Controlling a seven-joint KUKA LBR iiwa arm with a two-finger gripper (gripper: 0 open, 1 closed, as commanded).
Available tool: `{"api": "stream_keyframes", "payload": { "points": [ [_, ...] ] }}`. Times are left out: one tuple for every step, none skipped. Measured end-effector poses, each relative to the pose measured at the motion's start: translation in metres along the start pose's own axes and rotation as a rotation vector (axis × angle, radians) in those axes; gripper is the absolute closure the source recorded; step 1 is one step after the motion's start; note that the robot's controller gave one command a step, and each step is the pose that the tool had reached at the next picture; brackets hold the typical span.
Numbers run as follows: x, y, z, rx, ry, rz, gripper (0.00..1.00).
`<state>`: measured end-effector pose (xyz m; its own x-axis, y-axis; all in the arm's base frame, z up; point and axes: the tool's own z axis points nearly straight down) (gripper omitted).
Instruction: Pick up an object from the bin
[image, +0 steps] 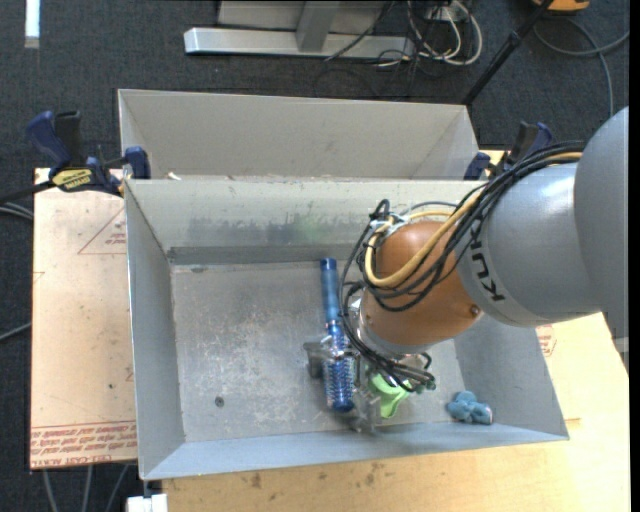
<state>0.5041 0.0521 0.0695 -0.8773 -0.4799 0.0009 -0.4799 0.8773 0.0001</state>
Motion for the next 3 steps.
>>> {"api": "stream_keyframes", "payload": {
  "points": [
    [-0.002, 0.003, 0.000, -0.002, -0.001, -0.004, 1.00],
    [-0.002, 0.002, 0.000, -0.002, -0.002, -0.004, 0.00],
    [0.015, 0.013, -0.031, 0.000, -0.003, -0.354, 0.00]
  ]
}}
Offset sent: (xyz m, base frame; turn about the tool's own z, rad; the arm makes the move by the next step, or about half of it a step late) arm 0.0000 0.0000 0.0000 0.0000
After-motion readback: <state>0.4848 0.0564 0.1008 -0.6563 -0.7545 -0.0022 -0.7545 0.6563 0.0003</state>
